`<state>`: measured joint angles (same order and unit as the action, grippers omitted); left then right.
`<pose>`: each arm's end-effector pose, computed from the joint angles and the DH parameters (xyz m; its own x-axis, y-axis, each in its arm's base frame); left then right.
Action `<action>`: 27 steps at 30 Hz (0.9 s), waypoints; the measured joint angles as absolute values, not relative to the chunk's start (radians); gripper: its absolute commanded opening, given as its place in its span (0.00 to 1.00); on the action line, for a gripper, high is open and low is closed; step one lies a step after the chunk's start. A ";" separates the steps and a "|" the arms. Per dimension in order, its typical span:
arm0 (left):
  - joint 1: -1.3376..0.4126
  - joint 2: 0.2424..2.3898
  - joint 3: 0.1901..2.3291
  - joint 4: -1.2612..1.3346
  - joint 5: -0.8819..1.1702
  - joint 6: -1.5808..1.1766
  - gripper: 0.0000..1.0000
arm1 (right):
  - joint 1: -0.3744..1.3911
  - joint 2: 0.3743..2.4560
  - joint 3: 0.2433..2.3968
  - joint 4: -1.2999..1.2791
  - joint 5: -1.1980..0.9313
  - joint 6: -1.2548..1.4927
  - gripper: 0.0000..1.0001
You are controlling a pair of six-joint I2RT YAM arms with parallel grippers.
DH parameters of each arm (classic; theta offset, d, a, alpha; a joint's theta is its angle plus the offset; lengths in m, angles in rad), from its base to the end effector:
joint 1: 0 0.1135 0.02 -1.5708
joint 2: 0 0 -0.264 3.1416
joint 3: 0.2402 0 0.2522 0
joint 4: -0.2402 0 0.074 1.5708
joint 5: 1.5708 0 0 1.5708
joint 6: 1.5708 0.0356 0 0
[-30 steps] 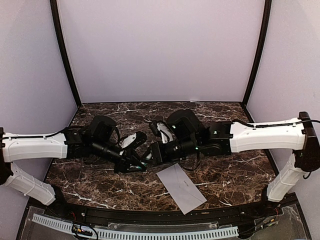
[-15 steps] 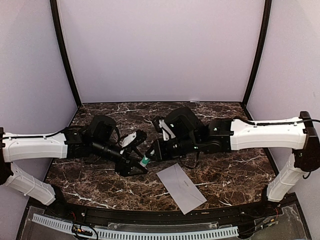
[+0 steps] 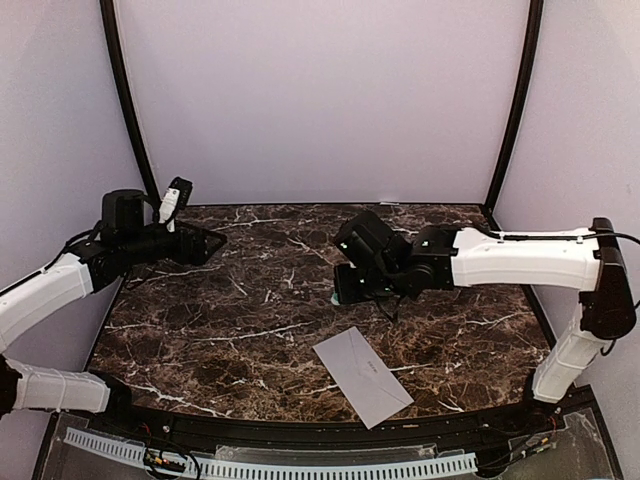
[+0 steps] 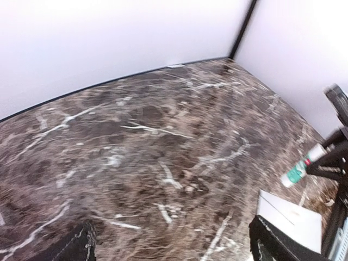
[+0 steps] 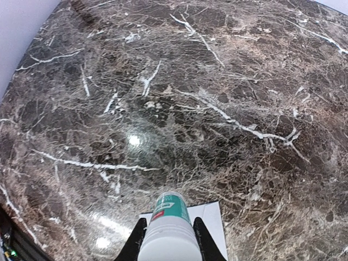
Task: Place the letter into the envelope and seal it
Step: Place the solid glue at the center of the board.
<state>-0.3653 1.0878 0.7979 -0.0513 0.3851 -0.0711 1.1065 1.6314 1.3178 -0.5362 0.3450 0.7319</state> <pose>0.2288 -0.1018 0.2990 -0.3588 0.0667 -0.9310 0.6378 0.7458 -0.1923 0.1713 0.3151 0.2778 -0.7457 -0.0846 -0.6608 -0.3268 0.9108 0.2522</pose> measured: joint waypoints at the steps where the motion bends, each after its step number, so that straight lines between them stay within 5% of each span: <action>1: -0.317 1.078 0.798 -0.050 0.356 -0.083 0.98 | 1.101 1.652 1.318 -0.528 0.364 0.720 0.09; 6: -0.190 1.040 0.798 -0.053 0.221 -0.118 0.98 | 1.087 1.774 1.319 -0.494 0.417 0.673 0.09; 27: -0.183 1.021 0.796 -0.056 0.087 -0.121 0.97 | 1.079 1.954 1.368 -0.395 0.431 0.585 0.23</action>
<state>-0.1833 1.0210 0.7956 -0.0555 0.0868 -0.1207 1.0786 1.9541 1.3682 -0.3946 0.4309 0.5846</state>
